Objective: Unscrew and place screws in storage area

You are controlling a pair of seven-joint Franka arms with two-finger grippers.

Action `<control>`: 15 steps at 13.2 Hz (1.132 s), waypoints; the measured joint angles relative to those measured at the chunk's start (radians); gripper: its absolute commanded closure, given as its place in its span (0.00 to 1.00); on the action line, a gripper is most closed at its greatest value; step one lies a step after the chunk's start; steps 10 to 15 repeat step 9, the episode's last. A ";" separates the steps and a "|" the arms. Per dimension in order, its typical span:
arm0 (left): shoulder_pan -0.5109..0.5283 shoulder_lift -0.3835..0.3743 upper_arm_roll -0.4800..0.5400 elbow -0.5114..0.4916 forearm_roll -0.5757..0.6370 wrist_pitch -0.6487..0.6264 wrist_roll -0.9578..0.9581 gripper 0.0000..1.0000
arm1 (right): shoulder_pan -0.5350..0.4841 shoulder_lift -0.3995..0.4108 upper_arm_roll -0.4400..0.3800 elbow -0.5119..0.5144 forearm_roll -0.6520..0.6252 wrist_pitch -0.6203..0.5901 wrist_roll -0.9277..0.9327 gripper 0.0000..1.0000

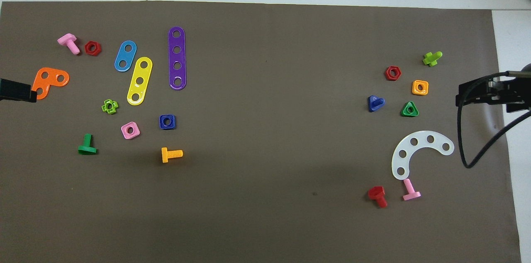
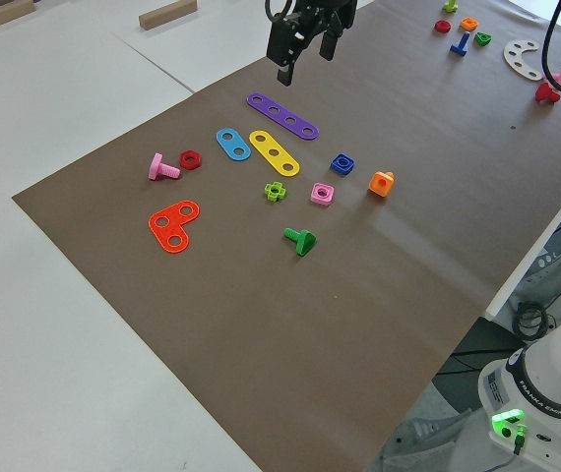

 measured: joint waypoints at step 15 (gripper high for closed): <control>0.000 0.011 0.000 0.100 0.000 -0.058 -0.001 0.00 | 0.001 -0.020 0.003 -0.037 0.000 0.001 -0.003 0.00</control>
